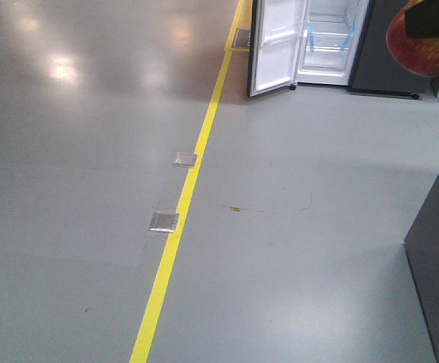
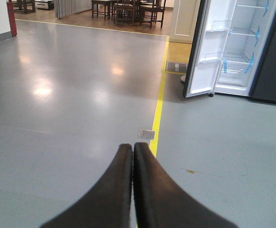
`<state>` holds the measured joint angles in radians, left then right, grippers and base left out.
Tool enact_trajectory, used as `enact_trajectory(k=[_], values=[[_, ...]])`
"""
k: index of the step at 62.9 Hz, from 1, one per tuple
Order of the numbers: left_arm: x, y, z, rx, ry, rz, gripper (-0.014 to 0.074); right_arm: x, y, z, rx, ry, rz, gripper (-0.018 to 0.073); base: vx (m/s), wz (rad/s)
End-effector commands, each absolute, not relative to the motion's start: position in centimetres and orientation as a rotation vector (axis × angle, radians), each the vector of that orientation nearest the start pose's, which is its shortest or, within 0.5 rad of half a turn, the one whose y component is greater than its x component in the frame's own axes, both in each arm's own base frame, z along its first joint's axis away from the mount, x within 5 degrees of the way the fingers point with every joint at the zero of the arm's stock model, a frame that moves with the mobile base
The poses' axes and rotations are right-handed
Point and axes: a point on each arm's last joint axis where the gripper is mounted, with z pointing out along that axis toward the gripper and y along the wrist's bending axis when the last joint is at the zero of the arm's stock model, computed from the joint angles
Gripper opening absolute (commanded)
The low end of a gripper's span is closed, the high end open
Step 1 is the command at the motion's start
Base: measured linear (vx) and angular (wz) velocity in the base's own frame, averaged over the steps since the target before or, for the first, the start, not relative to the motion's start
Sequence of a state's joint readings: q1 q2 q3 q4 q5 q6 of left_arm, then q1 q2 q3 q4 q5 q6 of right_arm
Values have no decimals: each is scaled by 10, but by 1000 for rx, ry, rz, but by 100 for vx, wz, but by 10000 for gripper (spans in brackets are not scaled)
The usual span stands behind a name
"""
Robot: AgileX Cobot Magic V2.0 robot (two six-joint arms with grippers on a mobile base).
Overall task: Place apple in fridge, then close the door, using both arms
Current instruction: 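Drive the base toward the open refrigerator, apple held in right gripper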
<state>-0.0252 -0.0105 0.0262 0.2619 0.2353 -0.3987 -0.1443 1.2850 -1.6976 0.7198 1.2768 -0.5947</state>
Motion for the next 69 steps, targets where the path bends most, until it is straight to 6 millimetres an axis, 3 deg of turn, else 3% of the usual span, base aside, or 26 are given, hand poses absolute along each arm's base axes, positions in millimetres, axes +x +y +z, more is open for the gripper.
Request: enact_trajectory(k=[1, 69], values=[[56, 2, 182, -125, 1668, -97, -6, 214, 29, 515, -574, 1972, 501, -6, 22, -2], [56, 2, 182, -125, 1668, -97, -6, 214, 29, 515, -574, 1972, 501, -6, 22, -7]])
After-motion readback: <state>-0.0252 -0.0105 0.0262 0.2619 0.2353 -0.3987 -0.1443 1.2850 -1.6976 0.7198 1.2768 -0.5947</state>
